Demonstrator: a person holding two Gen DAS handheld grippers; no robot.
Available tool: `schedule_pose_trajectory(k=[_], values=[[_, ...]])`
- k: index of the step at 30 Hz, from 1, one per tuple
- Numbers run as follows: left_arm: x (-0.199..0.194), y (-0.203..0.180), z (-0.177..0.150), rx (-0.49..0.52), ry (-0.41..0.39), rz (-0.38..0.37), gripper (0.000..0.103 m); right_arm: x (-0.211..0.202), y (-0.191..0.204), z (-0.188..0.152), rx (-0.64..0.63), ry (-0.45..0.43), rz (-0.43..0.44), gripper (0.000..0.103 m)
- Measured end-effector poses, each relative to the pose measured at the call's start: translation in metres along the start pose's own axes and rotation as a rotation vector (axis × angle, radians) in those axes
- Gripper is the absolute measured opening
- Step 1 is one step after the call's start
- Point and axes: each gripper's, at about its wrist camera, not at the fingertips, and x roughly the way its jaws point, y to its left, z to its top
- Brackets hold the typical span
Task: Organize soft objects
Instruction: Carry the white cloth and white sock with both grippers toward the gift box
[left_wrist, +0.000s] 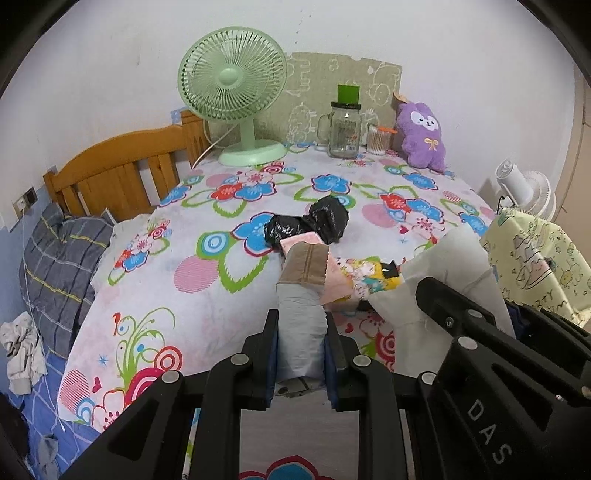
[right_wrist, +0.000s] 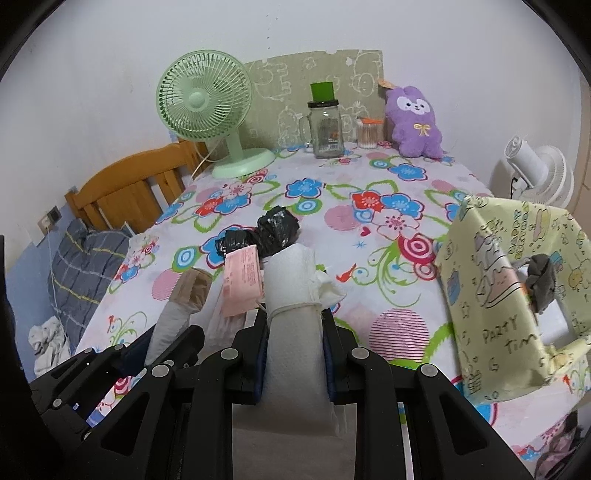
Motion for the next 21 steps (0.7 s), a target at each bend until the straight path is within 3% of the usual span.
schedule_pose_trajectory(k=[21], values=[[-0.036,-0.029,0.034,0.012,-0.083,-0.035,0.019,-0.047,-0.020,0.033,0.013,-0.100,-0.023,0.027]])
